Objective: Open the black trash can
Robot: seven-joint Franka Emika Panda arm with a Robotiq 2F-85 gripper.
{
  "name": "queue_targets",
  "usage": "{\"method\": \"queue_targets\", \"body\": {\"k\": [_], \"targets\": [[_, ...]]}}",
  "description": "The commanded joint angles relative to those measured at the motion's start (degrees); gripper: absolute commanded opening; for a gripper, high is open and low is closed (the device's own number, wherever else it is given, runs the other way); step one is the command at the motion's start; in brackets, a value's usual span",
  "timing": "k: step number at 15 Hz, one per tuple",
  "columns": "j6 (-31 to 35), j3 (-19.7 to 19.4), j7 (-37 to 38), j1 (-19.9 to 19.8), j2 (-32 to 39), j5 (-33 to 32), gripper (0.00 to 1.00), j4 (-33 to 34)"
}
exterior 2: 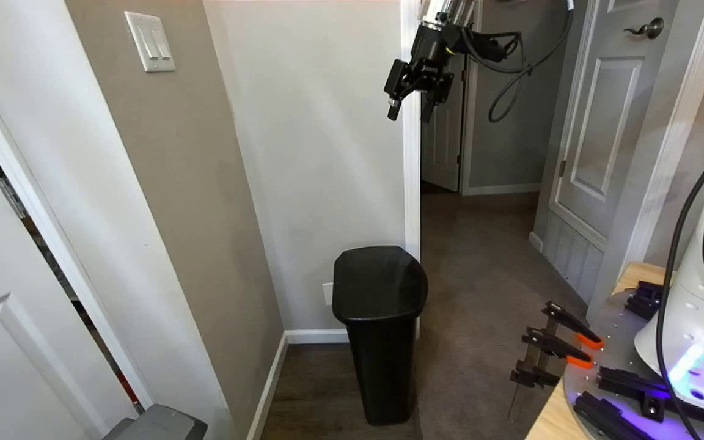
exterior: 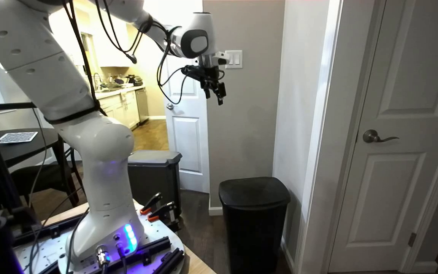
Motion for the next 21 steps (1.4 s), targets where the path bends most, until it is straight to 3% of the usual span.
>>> {"method": "queue_targets", "body": {"k": [1,4,7,13,17,18,21], "targets": [[7.98,-3.82,-6.80,-0.55,4.82,4.59,1.00,-0.77],[12.78,-6.93,-12.09,0.09,9.52,10.77,1.00,-1.05],[15.29,-8.71,-20.01,0.90,14.73,21.39,1.00,-0.68],[13.93,-6.52,-34.50,-1.78,23.17,40.56,1.00,1.63],[13.22,-4.95,-37.94,-3.59,26.86,45.39,1.00,3.03],[13.97,-4.59,-34.74,-3.53,25.12,42.28,1.00,1.79],[13.98,-4.01,-34.84,-4.05,25.88,42.33,1.00,2.05]]}}
